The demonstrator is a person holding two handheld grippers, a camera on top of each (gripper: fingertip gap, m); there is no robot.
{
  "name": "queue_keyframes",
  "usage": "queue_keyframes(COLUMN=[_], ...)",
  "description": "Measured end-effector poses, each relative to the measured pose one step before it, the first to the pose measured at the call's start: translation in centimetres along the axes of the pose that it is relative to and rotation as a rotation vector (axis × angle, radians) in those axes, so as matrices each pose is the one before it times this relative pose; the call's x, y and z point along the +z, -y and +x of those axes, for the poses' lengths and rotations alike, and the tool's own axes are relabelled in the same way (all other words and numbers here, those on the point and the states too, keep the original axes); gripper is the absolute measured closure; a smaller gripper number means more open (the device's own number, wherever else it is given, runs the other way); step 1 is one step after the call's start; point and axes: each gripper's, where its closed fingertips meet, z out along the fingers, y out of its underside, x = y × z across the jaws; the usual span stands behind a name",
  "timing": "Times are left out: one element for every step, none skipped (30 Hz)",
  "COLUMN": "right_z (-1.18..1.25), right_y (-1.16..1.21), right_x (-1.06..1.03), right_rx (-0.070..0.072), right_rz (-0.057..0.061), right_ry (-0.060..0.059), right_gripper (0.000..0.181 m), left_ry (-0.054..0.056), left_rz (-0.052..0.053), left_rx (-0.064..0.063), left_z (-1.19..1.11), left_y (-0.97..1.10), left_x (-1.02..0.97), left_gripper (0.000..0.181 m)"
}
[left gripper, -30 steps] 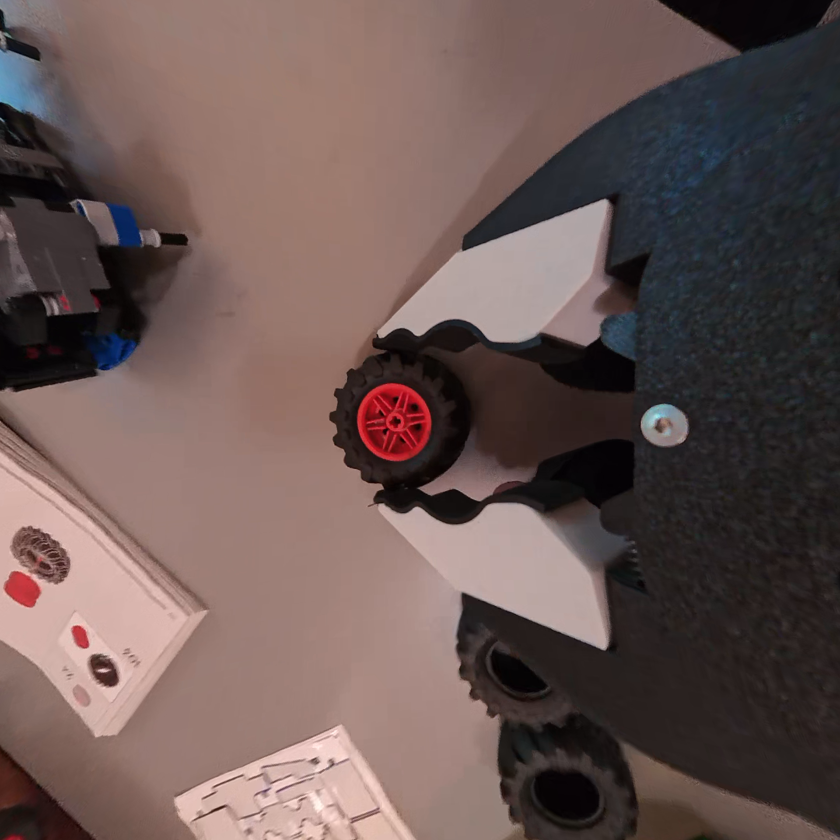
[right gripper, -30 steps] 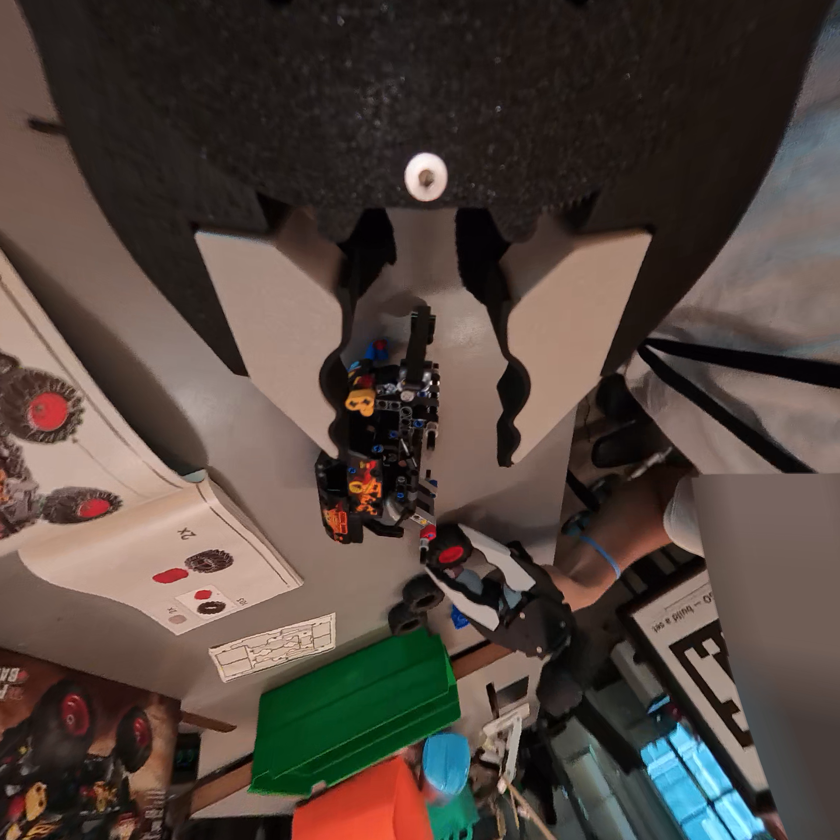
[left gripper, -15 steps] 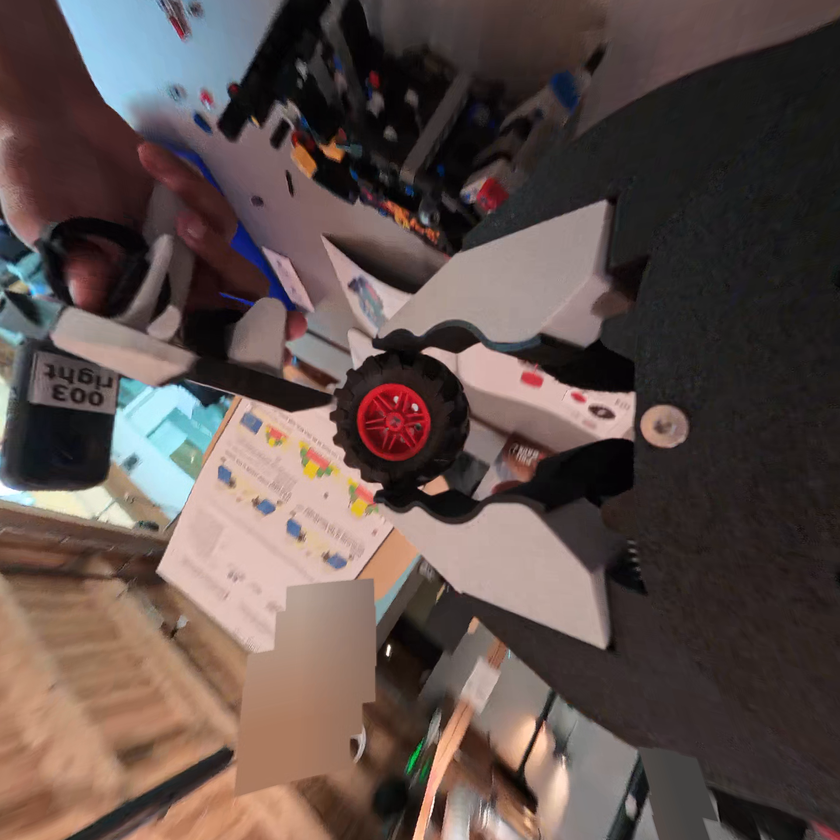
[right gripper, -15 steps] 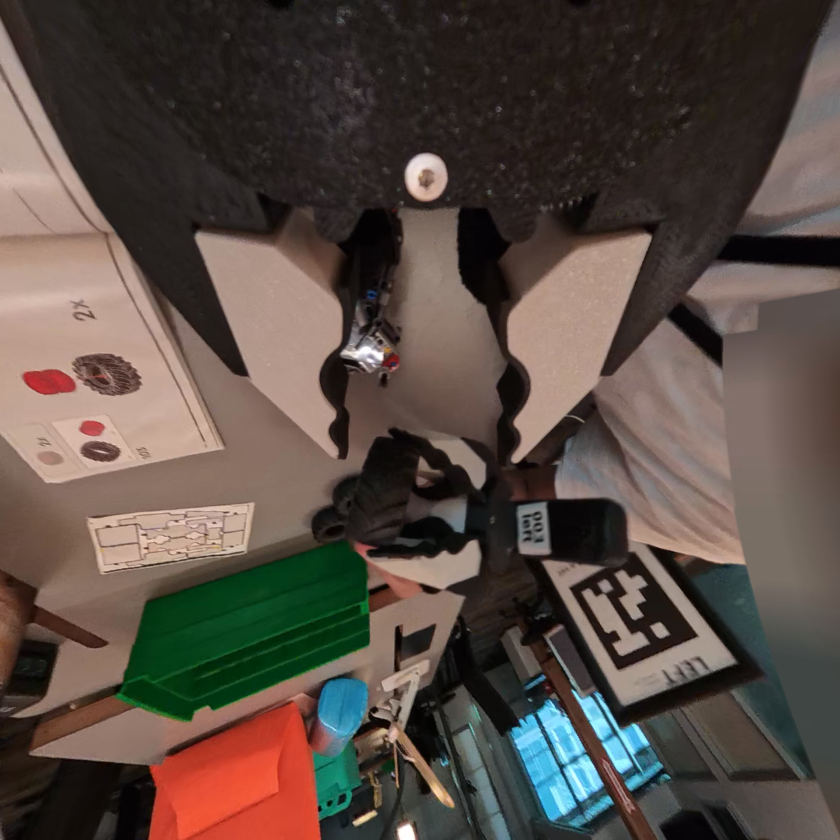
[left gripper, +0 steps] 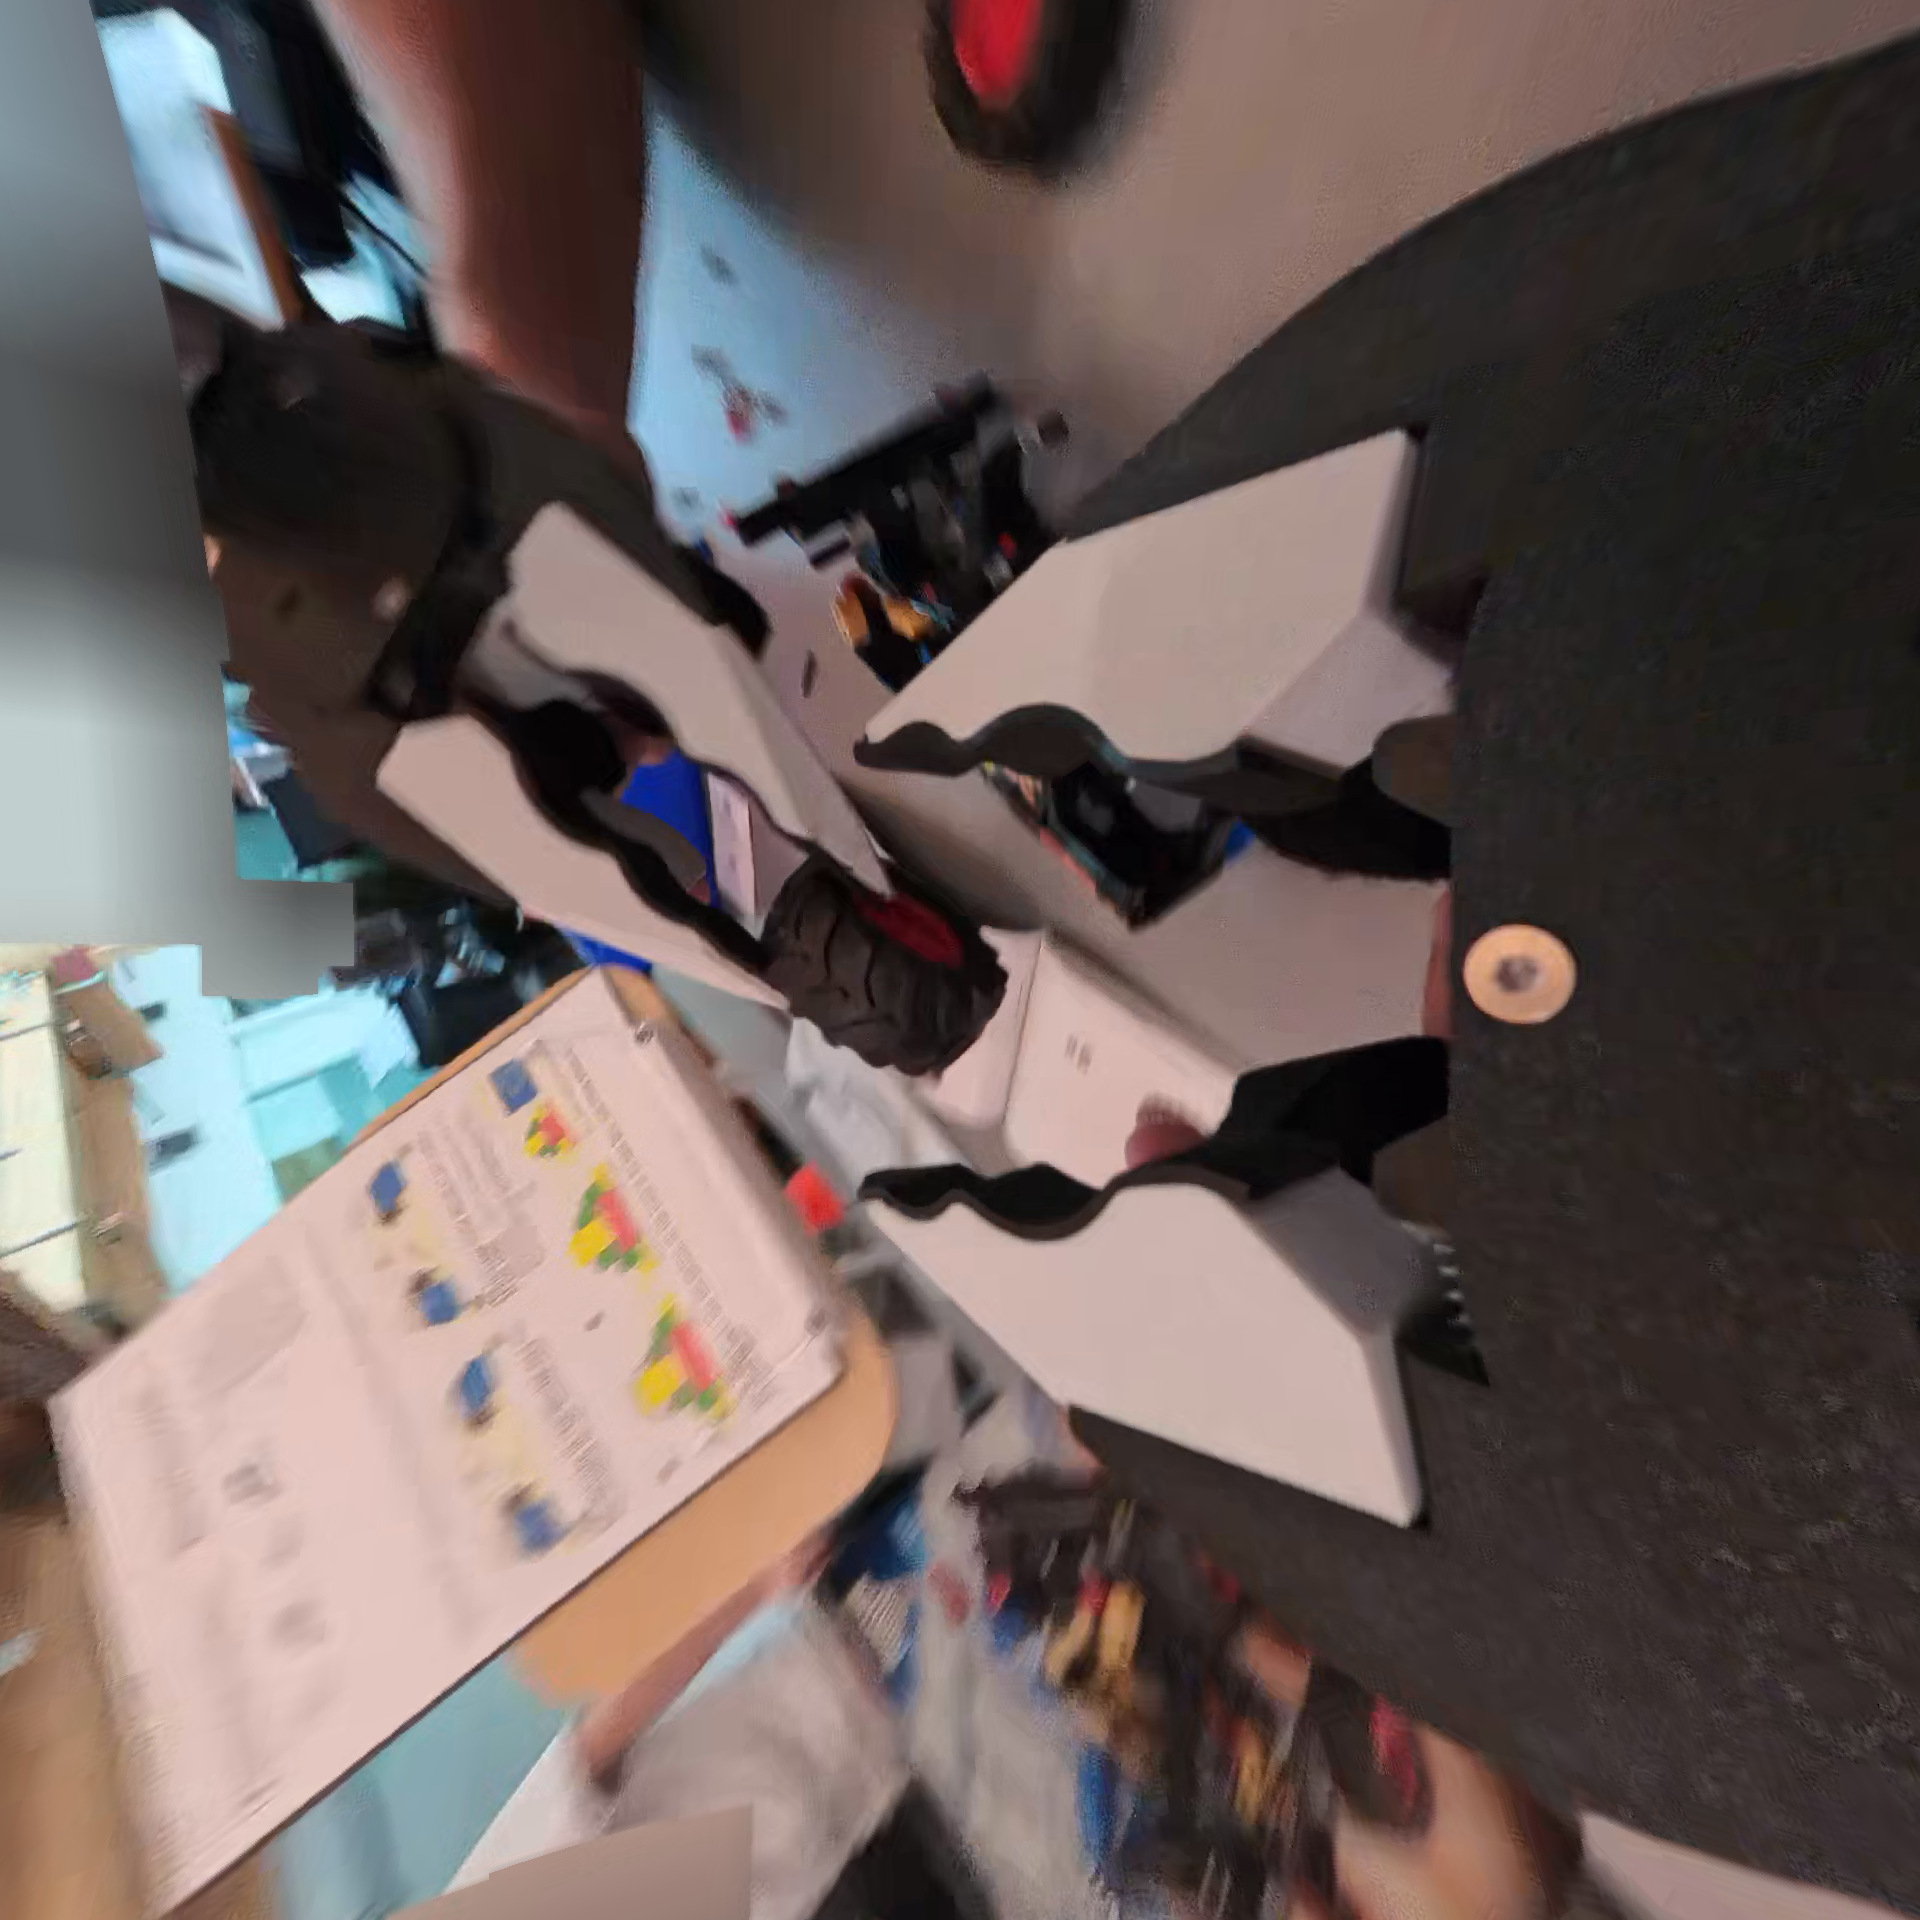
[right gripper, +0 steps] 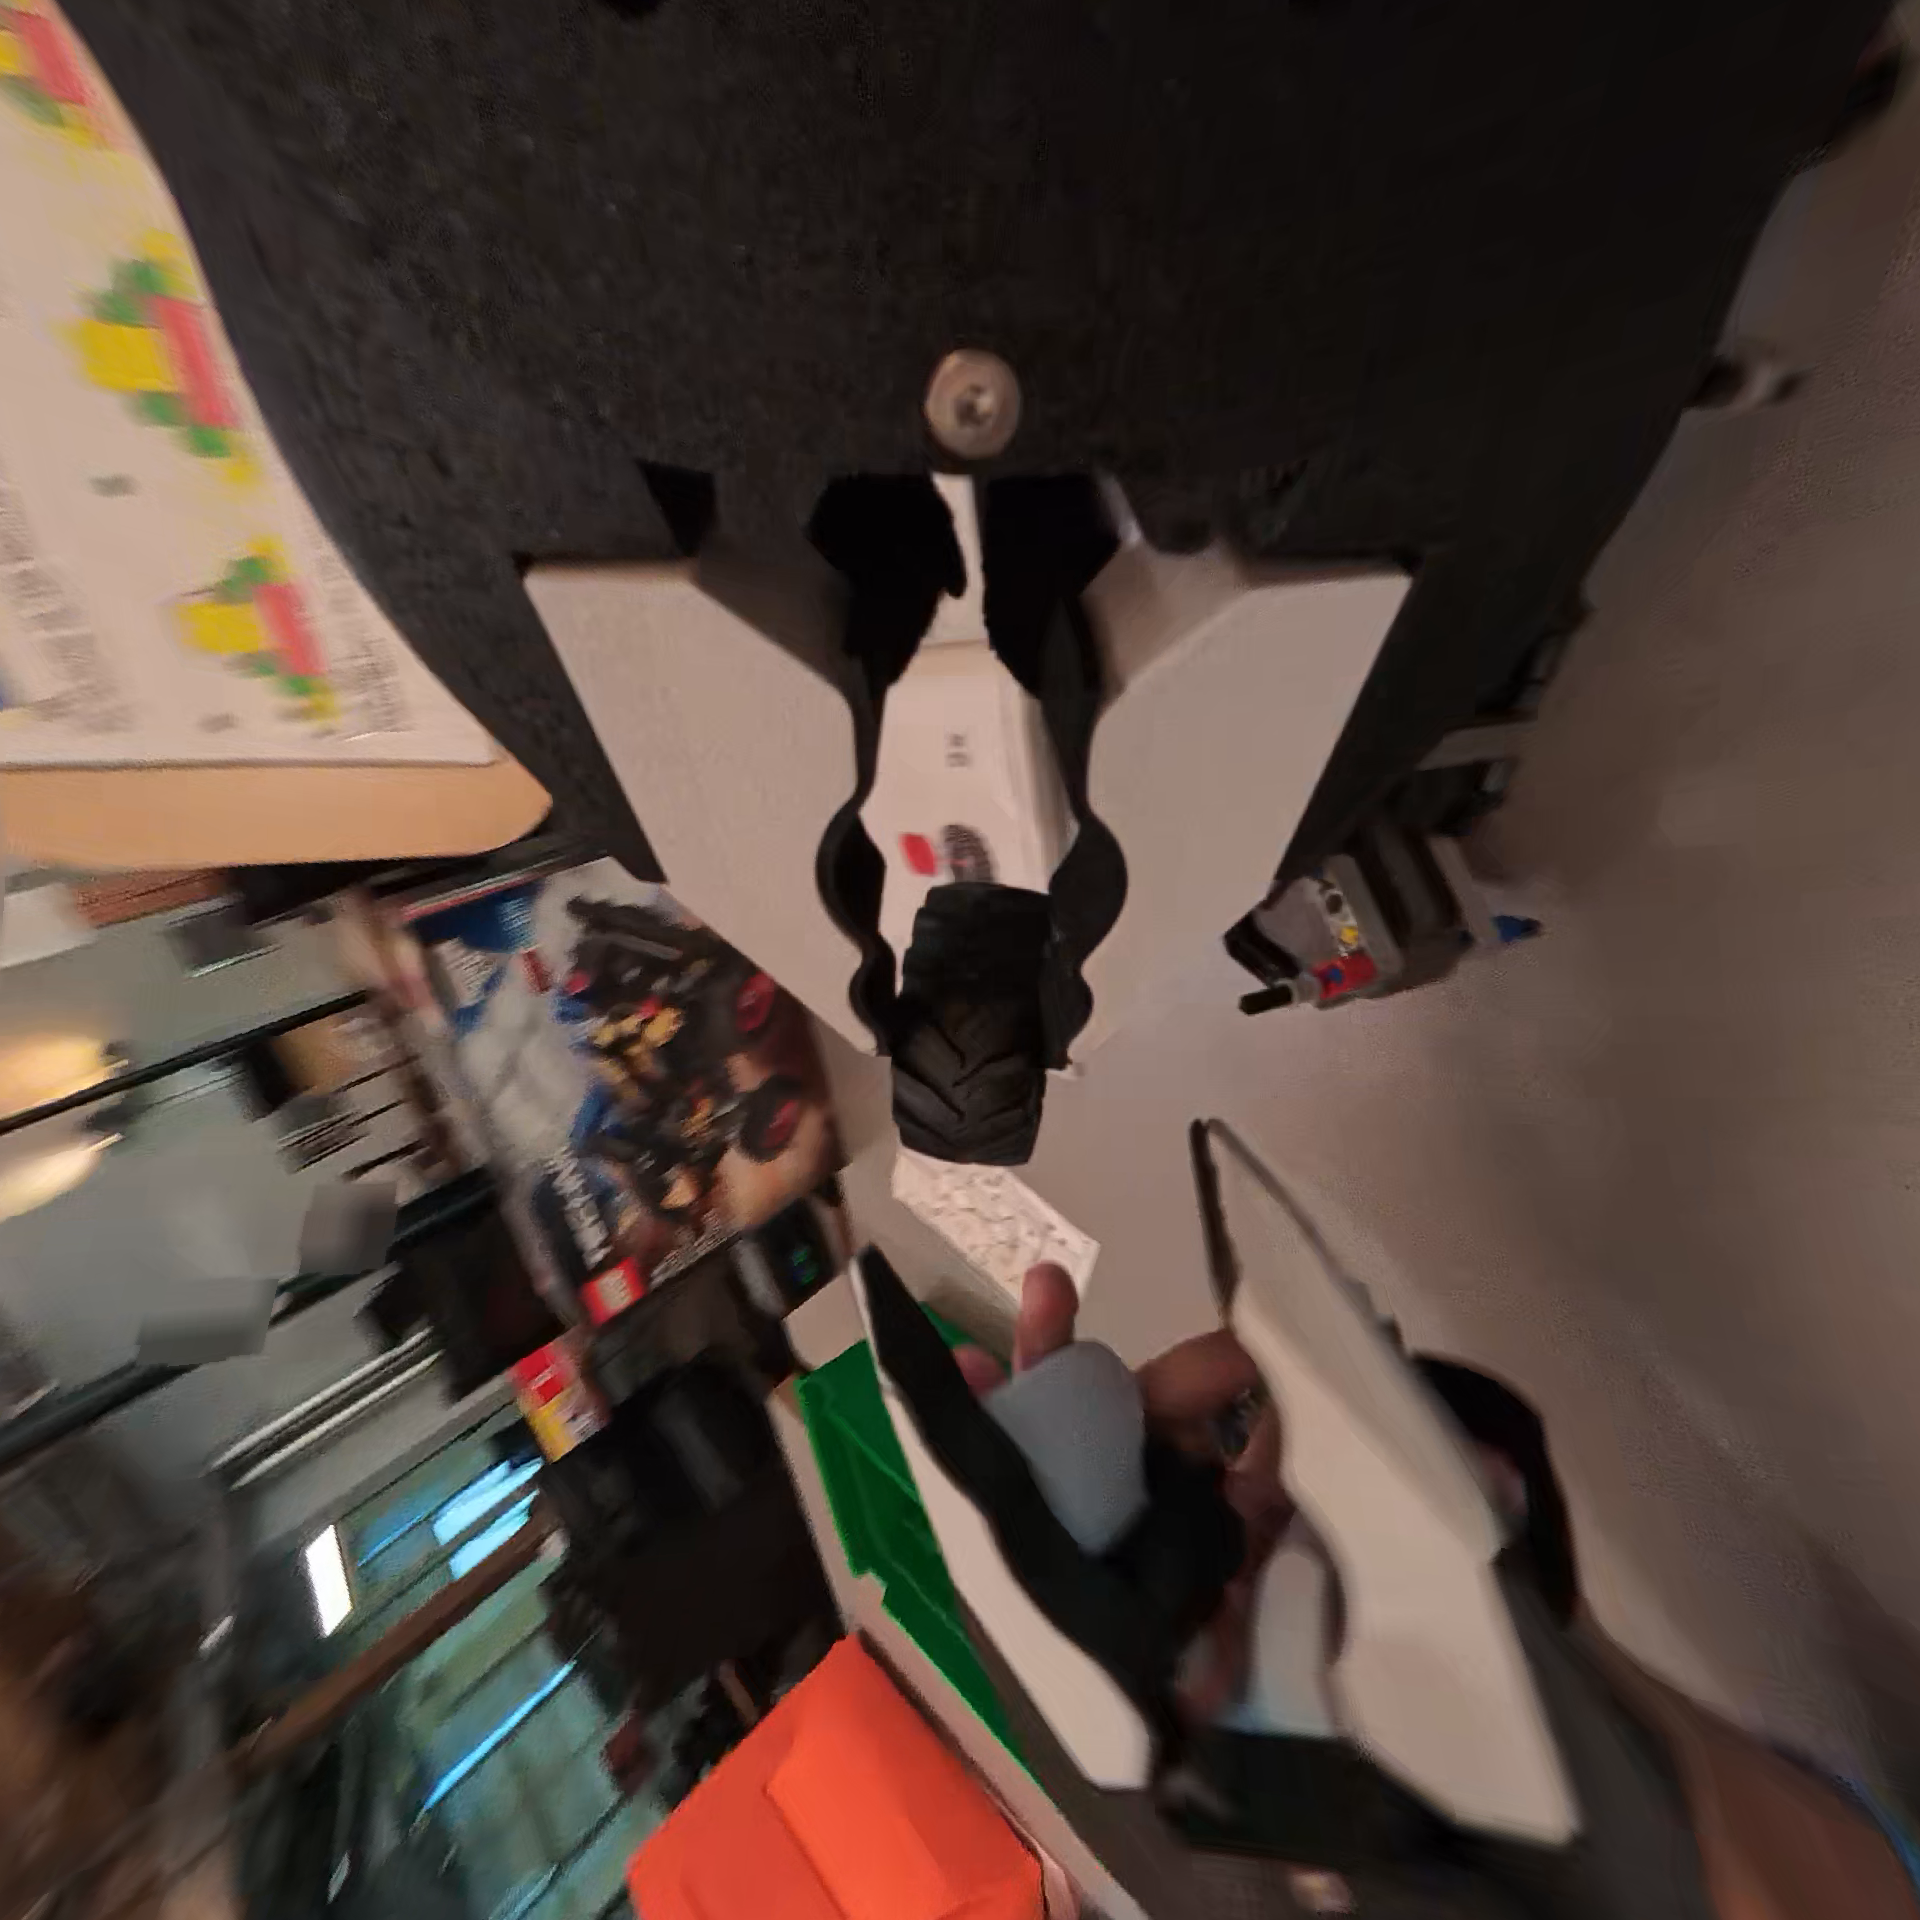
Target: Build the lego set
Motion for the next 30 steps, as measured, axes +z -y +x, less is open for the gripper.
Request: queue_keyframes(right_z=[-0.246, -0.246, -0.190, -0.419, -0.602, -0.427, -0.351, -0.166, -0.052, 0.120, 0.320, 0.048, -0.103, -0.142, -0.219, -0.139, -0.397, -0.525, 0.037, 0.336, 0.288, -0.151, -0.288, -0.492, -0.659, -0.247, -0.121, -0.057, 0.425, 0.474], right_y=[0.436, 0.360, 0.186, 0.082, 0.153, 0.222, 0.304, 0.370, 0.327, 0.334, 0.237, 0.057, -0.007, 0.169, 0.280, 0.026, -0.133, -0.080, -0.011, -0.201, -0.419, -0.591, -0.658, -0.451, -0.185, 0.037, 0.144, 0.074, 0.284, 0.437], right_x=[-0.082, -0.039, 0.036, 0.102, 0.124, 0.069, -0.006, -0.100, -0.119, -0.140, -0.123, -0.016, -0.009, -0.080, -0.133, -0.016, 0.041, -0.120, -0.293, -0.352, -0.297, -0.158, 0.015, 0.130, 0.193, 0.146, 0.025, -0.165, -0.347, -0.309], right_rx=[-0.1221, -0.1127, -0.1005, -0.0945, -0.0816, -0.0612, -0.0432, -0.0307, -0.0154, 0.0006, 0.0061, -0.0006, -0.0009, 0.0043, 0.0150, 0.0364, 0.0749, 0.1035, 0.1215, 0.1232, 0.1232, 0.1271, 0.1307, 0.1237, 0.1034, 0.0871, 0.0646, 0.0393, 0.0207, 0.0024], right_rz=[0.0100, 0.0012, -0.0103, -0.0132, -0.0034, 0.0035, 0.0099, 0.0168, 0.0128, 0.0158, 0.0114, 0.0014, -0.0020, 0.0111, 0.0204, 0.0036, -0.0076, 0.0054, 0.0235, 0.0182, 0.0066, -0.0054, -0.0099, 0.0012, 0.0123, 0.0192, 0.0297, 0.0205, 0.0258, 0.0292], right_ry=[-0.0489, -0.0451, -0.0436, -0.0263, -0.0132, -0.0191, -0.0156, -0.0163, -0.0097, -0.0081, -0.0159, 0.0038, 0.0099, 0.0063, 0.0102, 0.0148, 0.0505, 0.0852, 0.0640, 0.0569, 0.0694, 0.1018, 0.1099, 0.1170, 0.1209, 0.0853, 0.0641, 0.0450, 0.0058, -0.0012], right_gripper=[0.155, 0.155, 0.154, 0.154, 0.154, 0.154, 0.154, 0.154, 0.154, 0.154, 0.154, 0.154, 0.154, 0.154, 0.154, 0.154, 0.154, 0.153, 0.147, 0.143, 0.142, 0.140, 0.139, 0.137, 0.140, 0.148, 0.149, 0.149, 0.148, 0.147], left_ry=[-0.0706, -0.0824, -0.0805, -0.0683, -0.0548, -0.0236, 0.0044, 0.0073, 0.0099, 0.0041, -0.0056, 0.0067, 0.0081, -0.0164, -0.0207, -0.0113, 0.0121, 0.0270, 0.0314, 0.0225, 0.0058, -0.0149, -0.0247, -0.0273, -0.0276, -0.0196, -0.0102, -0.0020, -0.0036, -0.0122], left_rz=[-0.0269, -0.0207, -0.0059, 0.0011, -0.0055, -0.0088, -0.0086, -0.0184, -0.0173, -0.0093, -0.0139, -0.0103, 0.0023, -0.0007, -0.0058, -0.0011, -0.0103, -0.0270, -0.0234, -0.0054, 0.0128, 0.0217, 0.0266, 0.0223, 0.0099, 0.0022, -0.0005, -0.0036, -0.0008, 0.0048], left_rx=[-0.1460, -0.1269, -0.1035, -0.0823, -0.0567, -0.0293, 0.0013, 0.0226, 0.0205, 0.0126, 0.0095, 0.0052, 0.0008, -0.0016, -0.0008, 0.0078, 0.0222, 0.0469, 0.0573, 0.0531, 0.0424, 0.0268, 0.0068, -0.0088, -0.0113, -0.0058, -0.0019, -0.0039, -0.0114, -0.0176], left_z=[0.042, 0.339, 0.474, 0.450, 0.413, 0.108, -0.168, -0.118, -0.124, -0.037, 0.093, -0.114, -0.180, 0.102, 0.124, 0.026, -0.291, -0.514, -0.598, -0.528, -0.285, 0.030, 0.195, 0.253, 0.297, 0.206, 0.083, -0.024, -0.030, 0.098], left_y=[-0.262, -0.281, -0.173, -0.107, -0.197, -0.228, -0.233, -0.380, -0.356, -0.258, -0.332, -0.279, -0.099, -0.151, -0.232, -0.163, -0.242, -0.434, -0.347, -0.130, 0.042, 0.132, 0.156, 0.065, -0.171, -0.336, -0.392, -0.381, -0.228, -0.043], left_x=[0.095, 0.054, 0.000, 0.002, 0.072, 0.092, 0.061, 0.068, 0.102, 0.104, 0.141, 0.146, 0.076, 0.030, 0.015, 0.006, -0.031, -0.149, -0.274, -0.375, -0.377, -0.286, -0.162, 0.010, 0.124, 0.185, 0.223, 0.222, 0.194, 0.137], left_gripper=[0.098, 0.093, 0.090, 0.090, 0.091, 0.090, 0.094, 0.099, 0.101, 0.103, 0.108, 0.113, 0.118, 0.124, 0.124, 0.124, 0.124, 0.124, 0.124, 0.124, 0.124, 0.124, 0.124, 0.124, 0.124, 0.124, 0.124, 0.124, 0.124, 0.125])
